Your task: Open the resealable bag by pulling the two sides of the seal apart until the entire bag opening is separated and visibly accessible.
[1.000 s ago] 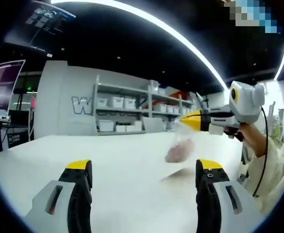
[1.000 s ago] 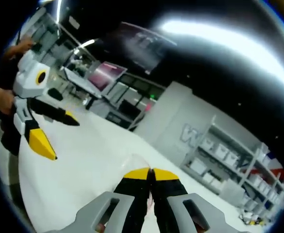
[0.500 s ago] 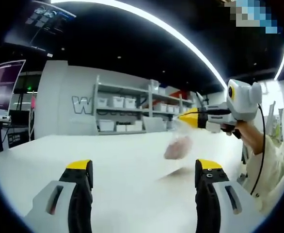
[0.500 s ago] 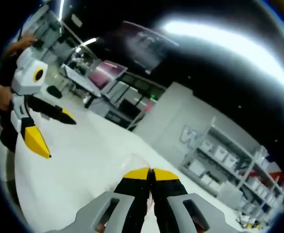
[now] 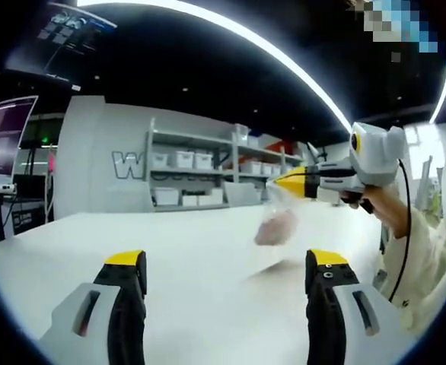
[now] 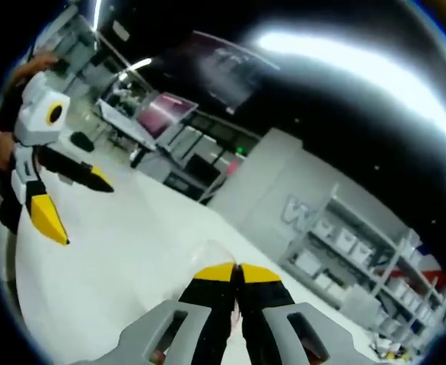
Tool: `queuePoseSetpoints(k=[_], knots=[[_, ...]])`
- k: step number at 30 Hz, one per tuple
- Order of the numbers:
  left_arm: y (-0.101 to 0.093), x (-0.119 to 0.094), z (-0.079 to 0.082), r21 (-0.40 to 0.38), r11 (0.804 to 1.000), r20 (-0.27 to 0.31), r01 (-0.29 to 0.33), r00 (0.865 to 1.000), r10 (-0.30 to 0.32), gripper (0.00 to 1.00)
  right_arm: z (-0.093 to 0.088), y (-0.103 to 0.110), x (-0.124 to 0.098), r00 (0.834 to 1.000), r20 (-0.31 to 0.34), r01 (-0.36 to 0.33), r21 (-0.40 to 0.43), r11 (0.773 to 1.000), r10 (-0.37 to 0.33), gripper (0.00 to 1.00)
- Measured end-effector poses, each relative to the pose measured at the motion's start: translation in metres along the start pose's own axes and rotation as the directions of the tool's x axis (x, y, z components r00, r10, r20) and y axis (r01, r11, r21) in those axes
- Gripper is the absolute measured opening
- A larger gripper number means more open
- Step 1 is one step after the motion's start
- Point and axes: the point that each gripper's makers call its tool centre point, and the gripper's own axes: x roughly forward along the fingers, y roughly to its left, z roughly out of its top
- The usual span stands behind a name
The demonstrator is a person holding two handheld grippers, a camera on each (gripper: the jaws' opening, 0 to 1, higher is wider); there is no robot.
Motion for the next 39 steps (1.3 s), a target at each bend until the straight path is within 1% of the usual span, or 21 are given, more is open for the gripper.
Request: queuePoseSetpoints(k=[15,20,25,39], knots=[[0.002,-0.001,-0.003,0.002,1.000,-0.017,-0.005,1.000,0.005,0.83,0.000,-0.004,0.007,1.000,-0.005,-0.003,-0.017,1.000,0.003,0.00],[0.004,-0.003,-0.001,-0.001,1.000,-0.009,-0.010,1.000,0.010,0.83,0.000,-0.005,0.008,1.000,-0.005,0.000,-0.026,1.000,0.000,0.00],[0.004,-0.004,-0.002,0.000,1.000,-0.015,-0.010,1.000,0.010,0.83,-0.001,-0.007,0.009,1.000,-0.010,0.000,-0.037,0.999,0.000,0.00],[0.004,-0.005,-0.002,0.003,1.000,-0.013,-0.012,1.000,0.012,0.82,0.000,-0.012,0.018,1.000,-0.016,-0.012,-0.068,0.998,0.011,0.00]])
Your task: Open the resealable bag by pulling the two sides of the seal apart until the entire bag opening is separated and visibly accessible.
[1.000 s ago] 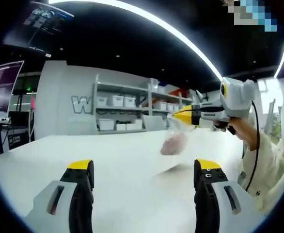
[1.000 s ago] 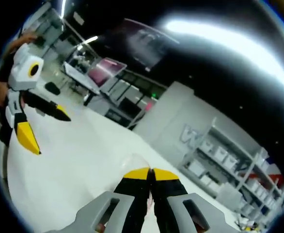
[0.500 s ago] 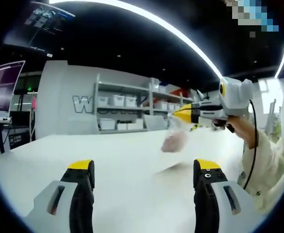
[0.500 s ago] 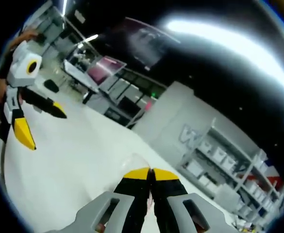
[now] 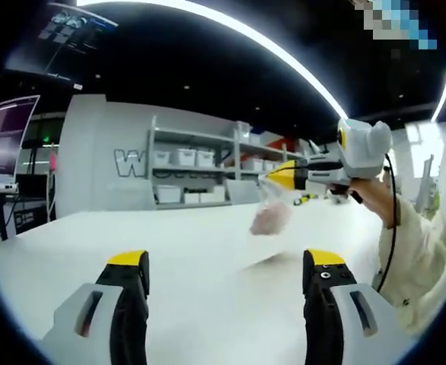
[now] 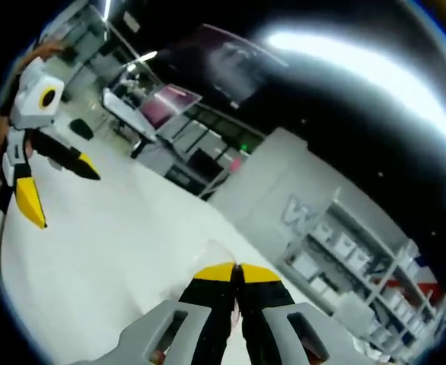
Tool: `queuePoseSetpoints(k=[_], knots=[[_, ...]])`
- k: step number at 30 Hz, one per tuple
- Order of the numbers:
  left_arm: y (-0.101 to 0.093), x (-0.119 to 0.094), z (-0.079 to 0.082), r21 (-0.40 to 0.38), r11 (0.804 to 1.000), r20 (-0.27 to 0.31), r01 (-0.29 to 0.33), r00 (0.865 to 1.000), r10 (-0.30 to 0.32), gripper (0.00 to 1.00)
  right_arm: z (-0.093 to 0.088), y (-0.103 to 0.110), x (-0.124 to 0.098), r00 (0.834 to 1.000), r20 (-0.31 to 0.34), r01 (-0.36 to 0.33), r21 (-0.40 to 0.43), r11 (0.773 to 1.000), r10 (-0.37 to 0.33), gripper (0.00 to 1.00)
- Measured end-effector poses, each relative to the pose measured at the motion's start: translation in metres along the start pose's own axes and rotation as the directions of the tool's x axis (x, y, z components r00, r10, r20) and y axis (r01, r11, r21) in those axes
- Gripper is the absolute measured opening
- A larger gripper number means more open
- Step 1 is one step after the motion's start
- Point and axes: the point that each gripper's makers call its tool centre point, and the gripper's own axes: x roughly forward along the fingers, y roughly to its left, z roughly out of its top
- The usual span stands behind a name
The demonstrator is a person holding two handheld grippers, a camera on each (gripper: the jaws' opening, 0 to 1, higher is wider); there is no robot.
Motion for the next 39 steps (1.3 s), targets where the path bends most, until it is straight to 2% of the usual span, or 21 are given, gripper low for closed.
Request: queuePoseSetpoints(k=[14,39], knots=[[-0.001,-0.003,-0.003,0.003,1.000,-0.012,-0.005,1.000,0.005,0.81,0.000,-0.011,0.006,1.000,-0.011,0.004,-0.037,0.999,-0.004,0.00],[-0.002,0.000,-0.005,0.003,1.000,-0.020,0.000,1.000,0.000,0.81,-0.009,-0.013,0.031,0.998,-0.044,-0.047,-0.065,0.997,0.044,0.00]])
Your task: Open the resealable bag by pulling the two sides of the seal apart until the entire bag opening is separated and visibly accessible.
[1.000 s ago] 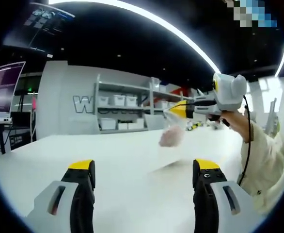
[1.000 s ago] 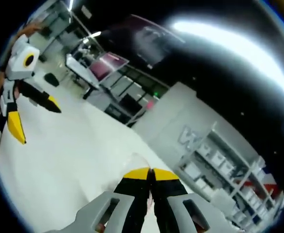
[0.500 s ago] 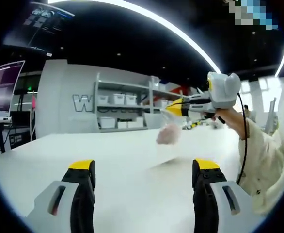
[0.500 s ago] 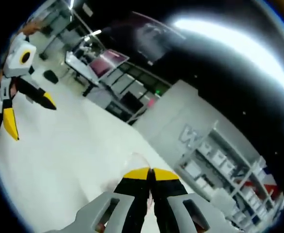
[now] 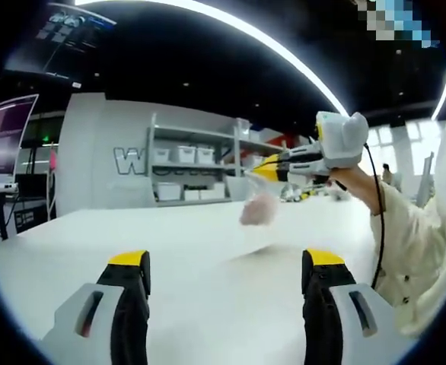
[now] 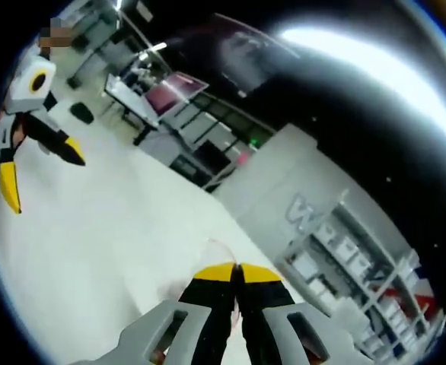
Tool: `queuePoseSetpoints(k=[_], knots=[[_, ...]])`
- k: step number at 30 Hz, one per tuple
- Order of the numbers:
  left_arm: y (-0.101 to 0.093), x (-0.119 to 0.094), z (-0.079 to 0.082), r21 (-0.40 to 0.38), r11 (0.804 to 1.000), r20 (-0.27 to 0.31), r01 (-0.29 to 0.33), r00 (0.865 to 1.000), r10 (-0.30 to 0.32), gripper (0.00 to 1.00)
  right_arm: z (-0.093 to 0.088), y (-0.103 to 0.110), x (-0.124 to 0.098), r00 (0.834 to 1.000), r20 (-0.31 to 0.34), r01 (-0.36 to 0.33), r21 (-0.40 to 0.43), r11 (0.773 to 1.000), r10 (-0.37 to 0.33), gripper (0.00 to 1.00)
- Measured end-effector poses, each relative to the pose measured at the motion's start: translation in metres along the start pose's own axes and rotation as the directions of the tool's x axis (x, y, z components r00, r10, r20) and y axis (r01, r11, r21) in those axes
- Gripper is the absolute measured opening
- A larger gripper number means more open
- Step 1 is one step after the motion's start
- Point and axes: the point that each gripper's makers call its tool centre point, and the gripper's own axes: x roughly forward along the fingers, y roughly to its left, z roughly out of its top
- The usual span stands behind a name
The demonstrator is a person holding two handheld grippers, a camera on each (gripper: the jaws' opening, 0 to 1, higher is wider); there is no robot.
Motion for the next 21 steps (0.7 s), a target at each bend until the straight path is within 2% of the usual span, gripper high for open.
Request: queuePoseSetpoints(k=[21], knots=[[0.000,0.001,0.000,0.005,1.000,-0.006,0.002,1.000,-0.002,0.81,-0.016,0.000,0.020,0.999,-0.037,-0.032,-0.006,0.999,0.032,0.00]])
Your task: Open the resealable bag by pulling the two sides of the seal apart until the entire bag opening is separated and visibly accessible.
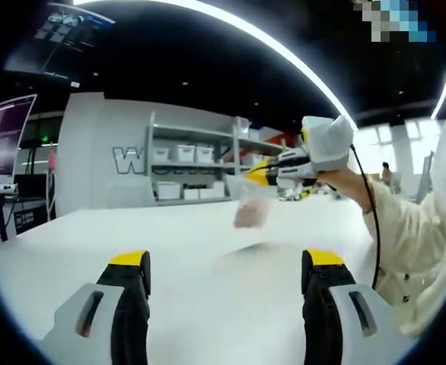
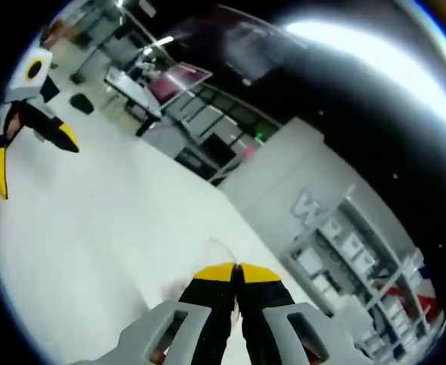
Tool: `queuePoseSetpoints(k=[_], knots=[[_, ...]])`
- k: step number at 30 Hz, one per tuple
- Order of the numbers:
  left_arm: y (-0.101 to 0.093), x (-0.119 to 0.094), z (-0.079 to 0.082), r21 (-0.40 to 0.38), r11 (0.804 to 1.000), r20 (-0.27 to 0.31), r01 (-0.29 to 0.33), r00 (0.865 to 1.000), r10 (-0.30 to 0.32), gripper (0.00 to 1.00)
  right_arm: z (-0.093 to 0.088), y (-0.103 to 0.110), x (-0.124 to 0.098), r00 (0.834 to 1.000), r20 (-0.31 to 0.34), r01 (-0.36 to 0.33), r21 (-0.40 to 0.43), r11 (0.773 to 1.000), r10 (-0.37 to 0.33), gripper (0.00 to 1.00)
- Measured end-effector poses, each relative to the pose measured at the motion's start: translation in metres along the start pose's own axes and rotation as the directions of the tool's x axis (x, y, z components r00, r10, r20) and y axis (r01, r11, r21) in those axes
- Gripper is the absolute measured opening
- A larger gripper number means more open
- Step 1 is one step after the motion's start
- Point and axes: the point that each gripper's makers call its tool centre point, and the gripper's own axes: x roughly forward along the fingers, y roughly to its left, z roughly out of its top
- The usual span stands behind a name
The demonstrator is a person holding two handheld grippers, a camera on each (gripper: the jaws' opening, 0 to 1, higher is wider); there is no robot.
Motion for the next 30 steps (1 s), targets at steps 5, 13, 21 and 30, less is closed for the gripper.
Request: queuePoseSetpoints(k=[5,13,21,30], knots=[[0.000,-0.001,-0.001,0.002,1.000,-0.004,0.000,1.000,0.000,0.81,-0.002,-0.001,0.003,1.000,-0.008,-0.002,0.001,1.000,0.002,0.00],[0.001,-0.002,0.001,0.002,1.000,-0.001,-0.001,1.000,0.001,0.81,-0.003,-0.007,0.007,1.000,-0.016,0.005,-0.004,1.000,-0.005,0.00],[0.001,-0.002,0.000,0.003,1.000,-0.006,0.000,1.000,0.000,0.80,-0.004,-0.009,0.013,1.000,-0.025,0.002,-0.005,1.000,-0.002,0.00],[0.001,-0.002,0.001,0.005,1.000,-0.007,-0.001,1.000,0.001,0.80,-0.004,-0.013,0.024,1.000,-0.027,-0.002,0.003,1.000,0.002,0.00]])
